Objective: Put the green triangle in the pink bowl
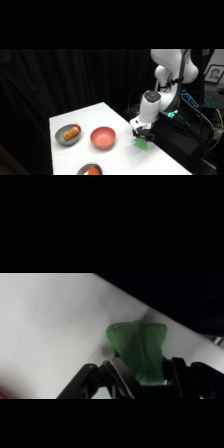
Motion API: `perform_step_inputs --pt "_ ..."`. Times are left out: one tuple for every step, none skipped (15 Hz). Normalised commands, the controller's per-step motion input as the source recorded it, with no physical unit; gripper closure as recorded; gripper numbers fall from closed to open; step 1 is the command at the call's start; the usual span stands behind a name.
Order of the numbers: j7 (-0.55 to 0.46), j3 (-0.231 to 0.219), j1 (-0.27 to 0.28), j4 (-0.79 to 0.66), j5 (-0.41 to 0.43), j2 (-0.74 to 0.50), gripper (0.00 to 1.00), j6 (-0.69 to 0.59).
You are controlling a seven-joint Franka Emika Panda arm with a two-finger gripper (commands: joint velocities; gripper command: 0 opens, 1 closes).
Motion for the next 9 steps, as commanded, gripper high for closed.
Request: perform_step_inputs --pt "0.16 -0.194 0.121 0.03 -0.213 0.01 0.84 0.12" --pt "0.15 -0.182 0.110 0.03 -0.199 0.01 0.89 0.12" --pt "0.12 -0.155 0.087 0.01 -0.166 -0.01 0.97 0.10" --pt "0.11 -0.131 0.070 0.00 -0.136 -0.04 0.93 0.07" --pt "0.10 -0.110 0.058 -0.01 -0.107 -0.08 0.92 0.02" --pt "0.06 -0.085 0.038 -0.04 -0.082 -0.13 0.95 -0.01" --pt "0.03 -0.051 0.012 -0.05 -0.038 -0.19 0.92 -0.06" --pt "0.00 -0.015 -0.021 -0.06 0.018 -0.25 0.93 -0.14" --pt "-0.06 0.033 -0.067 -0.07 0.077 -0.31 0.92 -0.19"
